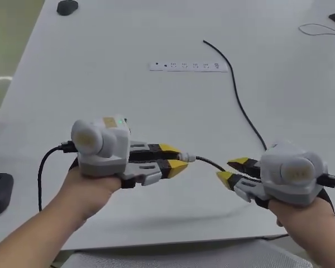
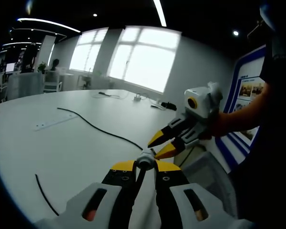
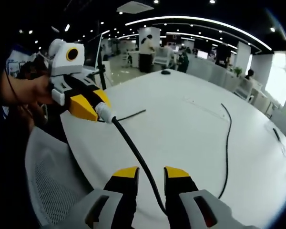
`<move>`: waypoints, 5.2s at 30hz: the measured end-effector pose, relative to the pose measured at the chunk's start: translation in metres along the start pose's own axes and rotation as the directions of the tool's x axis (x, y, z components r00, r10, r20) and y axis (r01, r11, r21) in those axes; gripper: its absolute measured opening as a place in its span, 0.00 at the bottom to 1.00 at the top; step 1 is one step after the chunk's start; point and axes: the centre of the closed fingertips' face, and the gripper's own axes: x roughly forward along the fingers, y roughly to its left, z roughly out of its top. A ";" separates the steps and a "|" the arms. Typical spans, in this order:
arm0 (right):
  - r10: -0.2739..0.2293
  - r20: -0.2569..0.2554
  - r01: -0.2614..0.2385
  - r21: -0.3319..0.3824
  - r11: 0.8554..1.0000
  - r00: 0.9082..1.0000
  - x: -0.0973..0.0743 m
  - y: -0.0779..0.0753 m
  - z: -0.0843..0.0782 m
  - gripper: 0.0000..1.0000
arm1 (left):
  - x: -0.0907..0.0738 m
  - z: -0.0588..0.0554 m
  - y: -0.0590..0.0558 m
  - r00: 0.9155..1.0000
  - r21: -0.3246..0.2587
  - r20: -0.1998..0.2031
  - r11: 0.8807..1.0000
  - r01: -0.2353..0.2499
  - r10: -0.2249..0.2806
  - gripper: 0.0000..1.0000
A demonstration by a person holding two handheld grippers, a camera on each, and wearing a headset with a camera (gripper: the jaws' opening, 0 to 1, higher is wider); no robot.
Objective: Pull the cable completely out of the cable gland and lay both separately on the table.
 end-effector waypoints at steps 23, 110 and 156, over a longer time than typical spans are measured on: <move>0.075 0.048 -0.056 -0.308 0.950 0.996 0.010 0.041 0.050 0.04 | 0.001 -0.002 -0.002 1.000 -0.012 -0.004 1.000 0.005 -0.005 0.15; -0.054 -0.009 0.055 0.059 0.997 0.998 0.009 -0.021 -0.012 0.13 | -0.006 0.010 0.006 1.000 -0.022 0.023 1.000 -0.016 0.017 0.15; 0.074 0.019 -0.068 -0.222 0.973 0.997 0.018 0.034 0.048 0.01 | 0.001 0.004 0.002 1.000 0.023 -0.006 1.000 0.007 -0.007 0.15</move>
